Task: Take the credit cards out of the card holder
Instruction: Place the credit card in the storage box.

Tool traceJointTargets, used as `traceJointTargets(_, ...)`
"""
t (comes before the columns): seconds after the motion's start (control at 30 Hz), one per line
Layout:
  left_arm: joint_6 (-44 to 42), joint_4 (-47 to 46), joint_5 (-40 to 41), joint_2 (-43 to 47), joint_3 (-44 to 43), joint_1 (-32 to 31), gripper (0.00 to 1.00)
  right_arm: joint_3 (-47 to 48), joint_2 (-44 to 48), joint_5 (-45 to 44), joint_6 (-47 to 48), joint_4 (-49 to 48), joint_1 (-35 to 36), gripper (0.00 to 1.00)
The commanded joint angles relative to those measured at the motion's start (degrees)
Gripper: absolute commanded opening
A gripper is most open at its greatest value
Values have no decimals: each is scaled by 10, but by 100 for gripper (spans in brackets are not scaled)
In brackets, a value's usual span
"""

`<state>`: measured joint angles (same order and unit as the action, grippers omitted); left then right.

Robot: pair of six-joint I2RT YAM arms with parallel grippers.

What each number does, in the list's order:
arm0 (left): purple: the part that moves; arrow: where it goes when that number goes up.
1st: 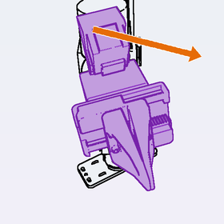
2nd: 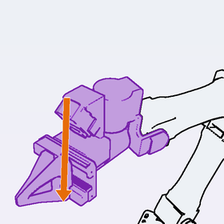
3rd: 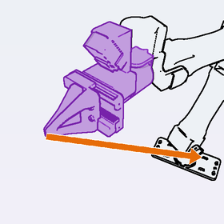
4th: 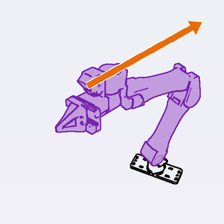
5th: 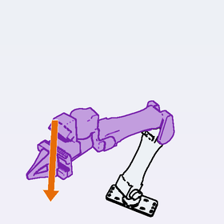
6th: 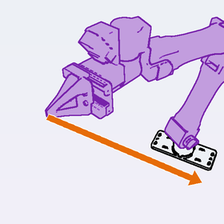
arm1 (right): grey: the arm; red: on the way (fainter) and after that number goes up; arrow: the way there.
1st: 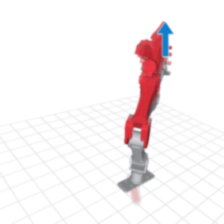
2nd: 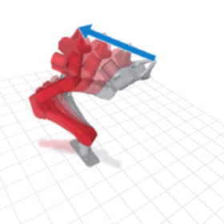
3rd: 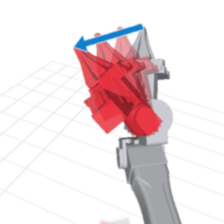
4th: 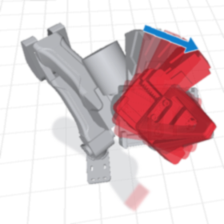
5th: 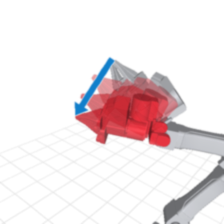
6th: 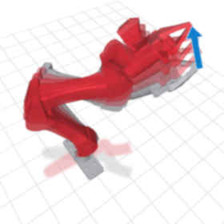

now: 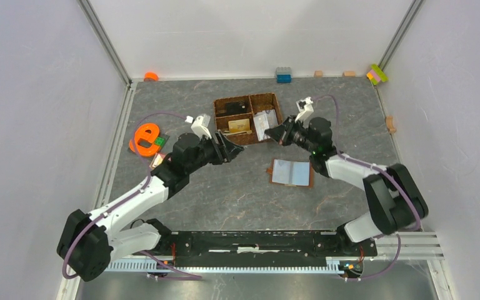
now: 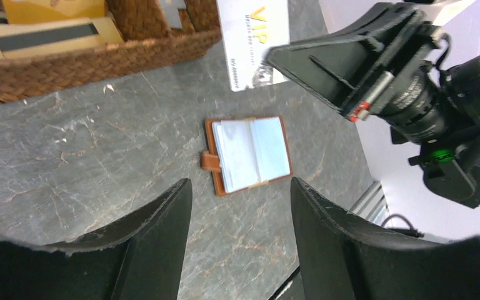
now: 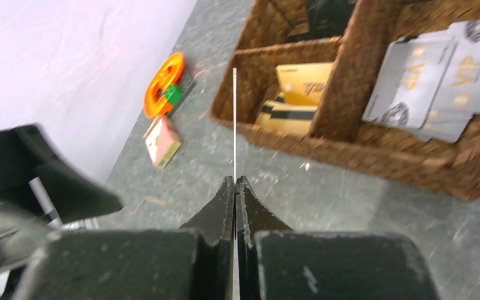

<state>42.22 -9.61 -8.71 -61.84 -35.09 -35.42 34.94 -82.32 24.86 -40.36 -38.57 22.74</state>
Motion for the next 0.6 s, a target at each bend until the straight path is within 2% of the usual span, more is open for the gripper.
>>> traceJointTargets(0.0, 32, 65, 98, -3, -86, -4, 65, 100, -70, -65, 20, 65, -2, 0)
traceJointTargets(0.07, 22, 81, 138, -22, -114, -5, 65, 146, -105, -78, 34, 89, -3, 0)
traceJointTargets(0.17, 4, 53, 169, -45, -114, -4, 65, 207, -143, -101, 58, 125, -3, 0)
traceJointTargets(0.3, -19, 7, 144, -72, -93, -5, 65, 267, -189, -133, 80, 172, -5, 0)
traceJointTargets(0.4, -2, -29, 94, -93, -79, -4, 63, 292, -213, -148, 77, 186, -9, 0)
traceJointTargets(0.57, 9, -47, 90, -97, -68, -4, 63, 318, -244, -151, 81, 197, -11, 0)
